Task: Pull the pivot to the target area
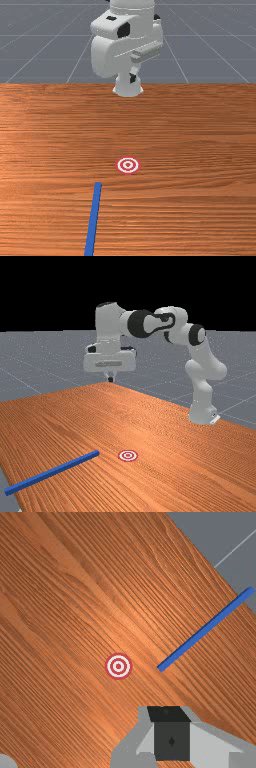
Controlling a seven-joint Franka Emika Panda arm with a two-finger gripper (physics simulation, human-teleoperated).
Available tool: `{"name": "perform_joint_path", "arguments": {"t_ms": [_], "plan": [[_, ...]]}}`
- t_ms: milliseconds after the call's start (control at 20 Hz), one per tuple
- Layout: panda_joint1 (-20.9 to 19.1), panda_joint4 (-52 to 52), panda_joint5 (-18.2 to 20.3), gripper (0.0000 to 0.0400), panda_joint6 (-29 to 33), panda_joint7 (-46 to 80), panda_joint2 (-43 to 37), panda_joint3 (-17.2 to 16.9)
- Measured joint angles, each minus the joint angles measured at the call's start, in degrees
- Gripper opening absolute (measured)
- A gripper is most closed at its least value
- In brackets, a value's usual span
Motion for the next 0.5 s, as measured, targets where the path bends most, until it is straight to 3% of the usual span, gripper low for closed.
{"name": "perform_joint_path", "arguments": {"t_ms": [50,100,150,200,250,300,350,400,450,500], "plan": [[-2.18,-0.49,10.36,0.0000,-0.36,12.53,0.44,0.85],[-2.11,-1.55,10.11,0.0000,0.60,12.52,0.23,0.73],[-3.77,-2.90,14.09,0.0000,1.17,10.56,0.37,2.16],[-2.45,-4.45,10.75,0.0000,3.23,11.80,-0.15,0.89],[-3.95,-3.79,13.40,0.0000,2.11,10.32,0.68,1.86],[-0.96,0.91,5.63,0.0000,1.68,15.63,2.95,-1.42],[-1.19,1.30,5.35,0.0000,1.40,13.83,3.40,-1.24],[-1.19,8.29,6.22,0.0000,-1.07,19.36,7.27,-1.73],[-1.54,10.55,5.50,0.0000,-2.41,14.54,8.76,-1.14],[-2.79,19.78,6.87,0.0000,-6.44,14.72,13.73,0.51]]}}
